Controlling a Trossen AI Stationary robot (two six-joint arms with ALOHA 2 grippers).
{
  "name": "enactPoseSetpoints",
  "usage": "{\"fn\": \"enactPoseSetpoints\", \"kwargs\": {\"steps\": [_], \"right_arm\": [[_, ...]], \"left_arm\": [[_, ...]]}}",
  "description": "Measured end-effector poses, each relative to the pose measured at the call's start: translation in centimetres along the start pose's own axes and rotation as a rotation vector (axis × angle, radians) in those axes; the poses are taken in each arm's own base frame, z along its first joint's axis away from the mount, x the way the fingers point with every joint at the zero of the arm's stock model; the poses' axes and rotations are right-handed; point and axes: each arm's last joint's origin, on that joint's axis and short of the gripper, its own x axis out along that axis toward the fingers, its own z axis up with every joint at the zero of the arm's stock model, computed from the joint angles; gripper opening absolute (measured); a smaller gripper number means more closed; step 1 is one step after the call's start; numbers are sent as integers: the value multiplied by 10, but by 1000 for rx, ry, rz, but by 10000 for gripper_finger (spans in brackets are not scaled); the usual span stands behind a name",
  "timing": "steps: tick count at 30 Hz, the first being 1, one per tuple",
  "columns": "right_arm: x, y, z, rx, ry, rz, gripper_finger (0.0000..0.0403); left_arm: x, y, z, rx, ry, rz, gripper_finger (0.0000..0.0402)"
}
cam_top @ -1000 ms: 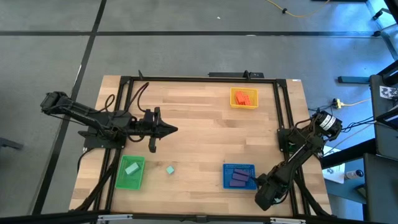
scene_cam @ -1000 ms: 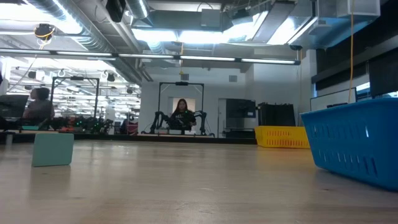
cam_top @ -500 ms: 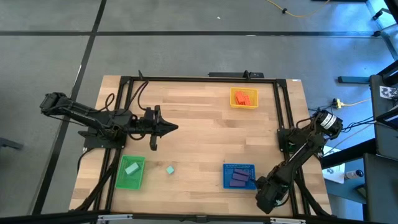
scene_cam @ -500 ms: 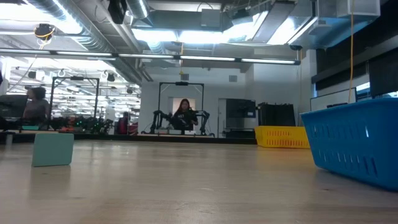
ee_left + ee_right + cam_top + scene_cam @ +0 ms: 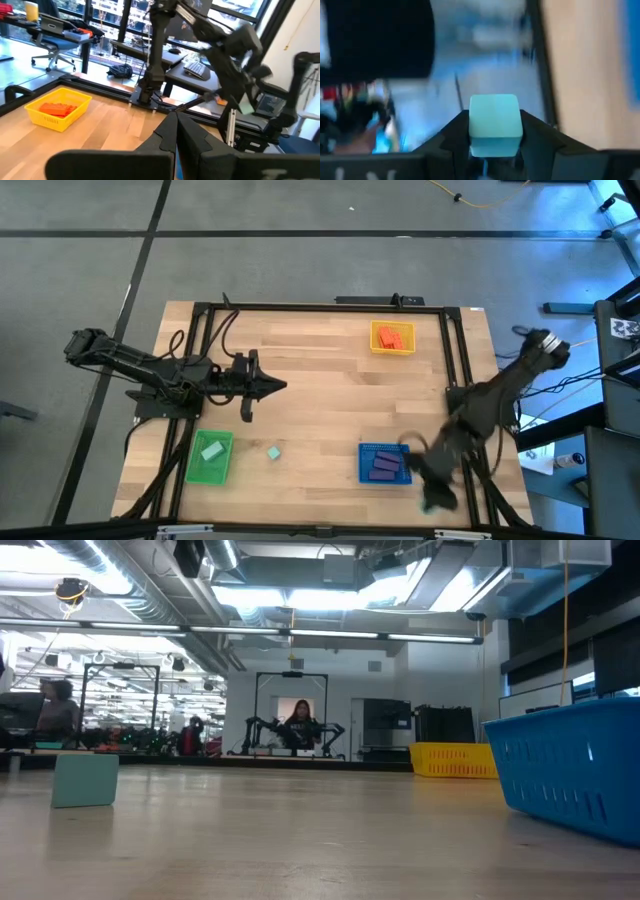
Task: Sort & place blocks by color
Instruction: Put the right blue block into the green bin
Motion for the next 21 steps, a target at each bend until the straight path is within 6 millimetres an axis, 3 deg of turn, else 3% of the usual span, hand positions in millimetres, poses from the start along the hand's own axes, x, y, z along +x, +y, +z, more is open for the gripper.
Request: {"fn": "enactPoseSetpoints", "kwargs": {"steps": [6, 14, 17, 21], "right_arm": [[-58, -12, 58, -187, -502, -71, 138], [-101, -32, 133, -495, -949, -174, 138], [-112, -34, 149, -606, -1065, -183, 138], [-119, -39, 156, -636, -1106, -212, 138]], "left_arm": [[0, -1, 0, -2, 4, -15, 0], [0, 1, 1, 5, -5, 8, 0], [1, 5, 2, 3, -20, 63, 5], [2, 10, 3, -12, -34, 105, 37]]}}
